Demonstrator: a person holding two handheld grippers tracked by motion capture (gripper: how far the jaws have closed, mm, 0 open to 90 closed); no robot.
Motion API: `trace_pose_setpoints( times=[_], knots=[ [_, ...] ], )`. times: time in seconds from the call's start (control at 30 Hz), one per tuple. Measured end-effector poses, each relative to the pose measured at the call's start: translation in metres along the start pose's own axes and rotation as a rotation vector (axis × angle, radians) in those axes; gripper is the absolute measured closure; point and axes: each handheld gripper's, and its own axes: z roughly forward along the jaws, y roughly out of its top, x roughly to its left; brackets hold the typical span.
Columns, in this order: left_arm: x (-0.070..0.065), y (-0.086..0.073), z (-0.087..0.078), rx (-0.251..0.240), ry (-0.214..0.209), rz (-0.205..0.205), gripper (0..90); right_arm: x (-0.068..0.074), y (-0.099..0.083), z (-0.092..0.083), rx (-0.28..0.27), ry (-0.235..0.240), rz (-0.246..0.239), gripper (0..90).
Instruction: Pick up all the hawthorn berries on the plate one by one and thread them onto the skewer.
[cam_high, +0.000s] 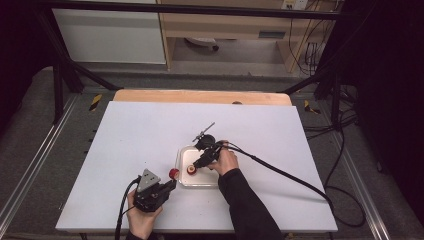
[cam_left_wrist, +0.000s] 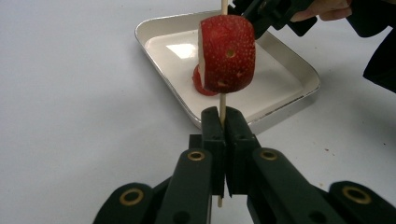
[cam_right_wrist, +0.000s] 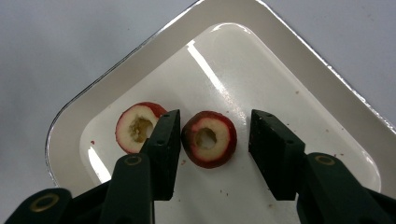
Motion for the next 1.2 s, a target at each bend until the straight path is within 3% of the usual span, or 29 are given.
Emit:
trace_pose_setpoints(
  times=[0.23, 0.67, 0.9, 1.07, 1.2],
  knots=[
    [0.000, 0.000, 0.000, 0.001, -0.002, -0.001, 88.3, 0.001, 0.000, 0.002, -0.001, 0.003, 0.076, 55.6],
    [-0.001, 0.000, 0.001, 0.001, -0.008, 0.000, 88.2, 0.002, -0.001, 0.001, -0.007, -0.004, 0.116, 61.3],
    [-0.006, 0.001, 0.003, 0.001, -0.018, 0.006, 88.3, 0.005, -0.001, -0.020, -0.088, -0.011, 0.116, 61.5],
    [-0.008, 0.002, 0.004, -0.003, -0.020, 0.014, 88.3, 0.010, -0.002, -0.035, -0.169, 0.008, 0.113, 61.5],
    [-0.010, 0.002, 0.007, 0.003, -0.019, 0.017, 88.3, 0.010, -0.005, -0.043, -0.204, 0.015, 0.114, 61.6]
  ],
)
